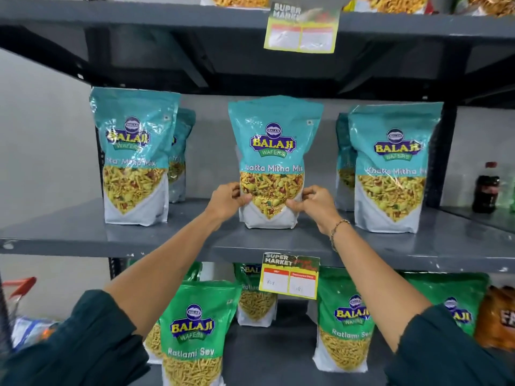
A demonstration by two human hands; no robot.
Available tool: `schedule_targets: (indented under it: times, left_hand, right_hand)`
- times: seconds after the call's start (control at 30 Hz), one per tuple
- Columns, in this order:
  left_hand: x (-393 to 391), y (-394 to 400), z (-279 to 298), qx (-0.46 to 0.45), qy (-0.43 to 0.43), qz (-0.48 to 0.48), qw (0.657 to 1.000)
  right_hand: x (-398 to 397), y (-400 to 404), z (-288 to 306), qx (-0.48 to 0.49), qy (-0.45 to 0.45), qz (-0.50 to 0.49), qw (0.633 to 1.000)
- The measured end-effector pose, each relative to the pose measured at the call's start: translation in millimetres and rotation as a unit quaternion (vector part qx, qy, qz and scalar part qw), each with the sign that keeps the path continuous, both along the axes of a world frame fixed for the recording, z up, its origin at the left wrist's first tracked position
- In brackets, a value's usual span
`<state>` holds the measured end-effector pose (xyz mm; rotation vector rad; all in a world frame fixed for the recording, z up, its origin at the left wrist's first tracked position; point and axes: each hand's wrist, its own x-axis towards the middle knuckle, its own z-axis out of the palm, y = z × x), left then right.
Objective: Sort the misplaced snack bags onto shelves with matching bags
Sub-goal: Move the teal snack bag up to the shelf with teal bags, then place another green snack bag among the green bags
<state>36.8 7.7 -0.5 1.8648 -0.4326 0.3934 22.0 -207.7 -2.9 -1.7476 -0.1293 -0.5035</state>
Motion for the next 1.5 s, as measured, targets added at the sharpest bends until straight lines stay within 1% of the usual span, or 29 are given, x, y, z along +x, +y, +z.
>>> schedule_targets:
  times: [0.2,0.37,0.5,0.57,0.67,0.73,0.8,0.9,1.03,1.17,1.23,1.33,1.43,1.5]
  left_hand:
    - [4,-4,-7,-0.009,0.005,-0.009,1.0]
    - [2,-6,-8,0.015,0.002,-0.012,1.0]
    - [-4,-6,-8,0.045,0.017,-0.006,0.999]
    - [-9,-5,-8,0.071,0.016,0.015,0.997]
    - [-21,-4,-11,0.118,-0.015,0.095,0.988]
    - [-35,-3,-12,0.1,-0.051,0.117,0.987]
    - [-56,-2,-11,0.076,-0.097,0.126,0.984]
    - [-95,2,-13,0.015,-0.138,0.11,0.984]
    - [-140,10,-36,-0.055,-0.125,0.068,0.988]
    - [-163,24,-84,-0.083,-0.076,0.067,0.991]
    - [-172,33,-112,-0.082,-0.046,0.075,0.993]
    - [-180,50,-157,-0.072,0.02,0.077,0.994]
    - [-176,70,-199,0.0,0.092,0.094,0.991]
    - [-168,88,-222,0.058,0.171,0.123,0.976]
  right_hand:
    - [4,-3,-5,-0.011,0.008,0.018,1.0]
    - [0,-2,-6,-0.026,0.015,0.03,0.999]
    - [-6,-3,-7,-0.036,0.024,0.046,0.998]
    - [-9,-2,-9,-0.07,0.024,0.022,0.997]
    - [-24,4,-10,-0.148,-0.013,-0.085,0.985]
    - [-41,13,-9,-0.146,-0.068,-0.135,0.978]
    - [-63,25,-9,-0.127,-0.123,-0.155,0.972]
    - [-94,47,-17,-0.082,-0.169,-0.127,0.974]
    - [-129,76,-44,-0.022,-0.174,-0.07,0.982]
    - [-161,100,-89,0.017,-0.137,-0.033,0.99]
    - [-173,109,-119,0.017,-0.108,-0.029,0.994]
    - [-183,115,-174,0.009,-0.026,-0.011,1.0]
    - [-181,117,-226,-0.007,0.083,0.012,0.996]
    - [-172,116,-254,-0.032,0.166,0.036,0.985]
